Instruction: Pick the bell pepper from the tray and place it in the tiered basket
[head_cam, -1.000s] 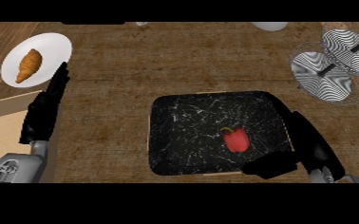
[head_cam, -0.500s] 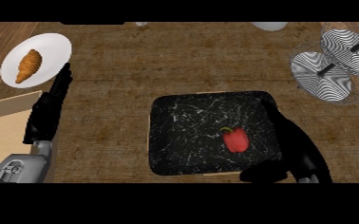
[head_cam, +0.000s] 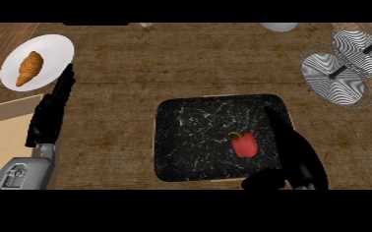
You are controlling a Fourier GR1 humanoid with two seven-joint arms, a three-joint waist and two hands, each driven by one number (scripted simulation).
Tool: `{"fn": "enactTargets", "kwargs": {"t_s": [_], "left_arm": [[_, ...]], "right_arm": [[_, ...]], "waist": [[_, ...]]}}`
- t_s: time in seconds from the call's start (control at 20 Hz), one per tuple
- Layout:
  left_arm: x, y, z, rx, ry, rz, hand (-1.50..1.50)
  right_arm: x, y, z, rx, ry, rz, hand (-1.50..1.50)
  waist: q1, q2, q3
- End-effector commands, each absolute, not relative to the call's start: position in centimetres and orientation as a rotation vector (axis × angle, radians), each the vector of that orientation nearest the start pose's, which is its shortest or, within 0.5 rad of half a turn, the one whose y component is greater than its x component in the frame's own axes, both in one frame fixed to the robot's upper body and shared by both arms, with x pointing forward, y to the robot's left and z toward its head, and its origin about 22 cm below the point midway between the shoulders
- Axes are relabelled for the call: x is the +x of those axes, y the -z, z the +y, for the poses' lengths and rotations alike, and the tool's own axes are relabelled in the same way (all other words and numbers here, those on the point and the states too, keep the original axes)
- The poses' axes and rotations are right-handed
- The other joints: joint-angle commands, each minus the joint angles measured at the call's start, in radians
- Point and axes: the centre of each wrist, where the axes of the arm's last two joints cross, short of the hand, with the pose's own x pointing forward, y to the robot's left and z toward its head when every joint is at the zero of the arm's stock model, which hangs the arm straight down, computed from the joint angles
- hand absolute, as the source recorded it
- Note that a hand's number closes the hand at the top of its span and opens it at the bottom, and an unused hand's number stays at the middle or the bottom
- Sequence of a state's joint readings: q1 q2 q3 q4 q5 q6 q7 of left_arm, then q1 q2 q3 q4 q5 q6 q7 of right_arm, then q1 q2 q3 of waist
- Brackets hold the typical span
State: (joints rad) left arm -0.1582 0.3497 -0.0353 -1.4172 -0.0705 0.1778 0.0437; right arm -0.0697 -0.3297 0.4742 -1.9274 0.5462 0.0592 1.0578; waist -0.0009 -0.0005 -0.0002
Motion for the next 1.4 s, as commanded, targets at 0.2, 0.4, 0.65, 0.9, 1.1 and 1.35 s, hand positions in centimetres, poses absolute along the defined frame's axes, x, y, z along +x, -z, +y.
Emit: {"fn": "enactTargets", "kwargs": {"t_s": [0.2, 0.4, 0.65, 0.9, 1.1, 1.35], "left_arm": [[26.7, -3.9, 30.9, 0.418, 0.228, -1.535, 0.0], [27.4, -3.2, 30.4, 0.427, 0.227, -1.533, 0.0], [26.7, -3.6, 29.9, 0.429, 0.227, -1.525, 0.0], [27.7, -4.3, 31.1, 0.432, 0.221, -1.531, 0.0], [28.2, -3.7, 29.4, 0.431, 0.232, -1.535, 0.0], [28.0, -3.5, 28.2, 0.423, 0.237, -1.54, 0.0]], "right_arm": [[23.6, -7.1, -17.0, -0.659, -0.68, -0.798, -1.5], [22.1, -6.2, -17.0, -0.649, -0.674, -0.811, -1.5], [24.1, -3.6, -17.3, -0.635, -0.684, -0.809, -1.5], [24.6, -4.2, -14.5, -0.599, -0.702, -0.808, -1.5], [25.6, -5.4, -18.0, -0.576, -0.705, -0.817, -1.5], [24.9, -1.2, -15.0, -0.503, -0.751, -0.761, 1.5]], "waist": [[0.009, 0.0, 0.0], [0.001, 0.0, 0.0], [0.003, 0.0, 0.0], [0.003, 0.001, 0.0], [0.001, 0.0, 0.0], [0.002, 0.0, 0.0]]}}
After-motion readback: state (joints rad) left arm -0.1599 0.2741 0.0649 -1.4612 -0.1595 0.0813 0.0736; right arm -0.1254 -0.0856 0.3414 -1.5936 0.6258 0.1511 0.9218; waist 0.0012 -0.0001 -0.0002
